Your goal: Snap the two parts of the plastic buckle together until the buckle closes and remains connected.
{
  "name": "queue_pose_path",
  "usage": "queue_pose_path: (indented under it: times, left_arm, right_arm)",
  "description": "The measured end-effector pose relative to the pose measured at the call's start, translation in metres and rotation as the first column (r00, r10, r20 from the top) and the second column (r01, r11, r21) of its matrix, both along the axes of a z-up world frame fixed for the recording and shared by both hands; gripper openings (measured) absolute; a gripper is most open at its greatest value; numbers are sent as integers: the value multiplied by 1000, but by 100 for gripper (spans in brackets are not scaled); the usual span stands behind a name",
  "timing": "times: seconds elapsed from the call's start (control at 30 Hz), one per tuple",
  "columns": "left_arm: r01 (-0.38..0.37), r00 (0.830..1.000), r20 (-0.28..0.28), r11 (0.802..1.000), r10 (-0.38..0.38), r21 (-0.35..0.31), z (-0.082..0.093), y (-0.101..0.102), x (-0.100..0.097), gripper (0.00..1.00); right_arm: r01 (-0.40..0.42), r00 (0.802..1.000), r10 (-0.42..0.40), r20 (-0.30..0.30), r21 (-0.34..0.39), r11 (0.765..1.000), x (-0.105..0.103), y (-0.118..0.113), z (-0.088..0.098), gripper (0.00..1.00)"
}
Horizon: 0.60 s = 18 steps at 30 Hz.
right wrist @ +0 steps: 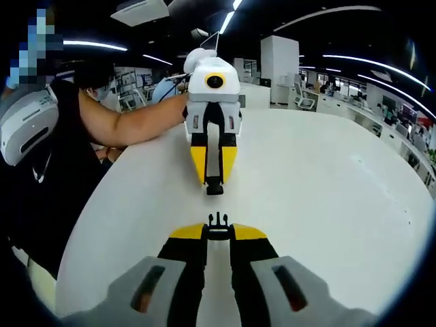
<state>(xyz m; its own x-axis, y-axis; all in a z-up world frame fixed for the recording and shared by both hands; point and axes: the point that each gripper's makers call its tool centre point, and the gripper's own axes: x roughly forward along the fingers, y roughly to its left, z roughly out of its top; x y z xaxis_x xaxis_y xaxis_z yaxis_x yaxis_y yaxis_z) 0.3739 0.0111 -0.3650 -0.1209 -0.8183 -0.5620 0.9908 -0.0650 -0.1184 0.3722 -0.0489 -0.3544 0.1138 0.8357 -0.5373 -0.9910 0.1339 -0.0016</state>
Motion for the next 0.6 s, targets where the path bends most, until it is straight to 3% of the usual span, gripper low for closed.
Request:
queue_pose_path:
  times: [0.6]
  left_arm:
    - [30,998,56,1000,-30,5,-7,-5,-1,11]
  right_arm:
    - [-7,1000,7,-5,-14,1000,-1,2,-5,12]
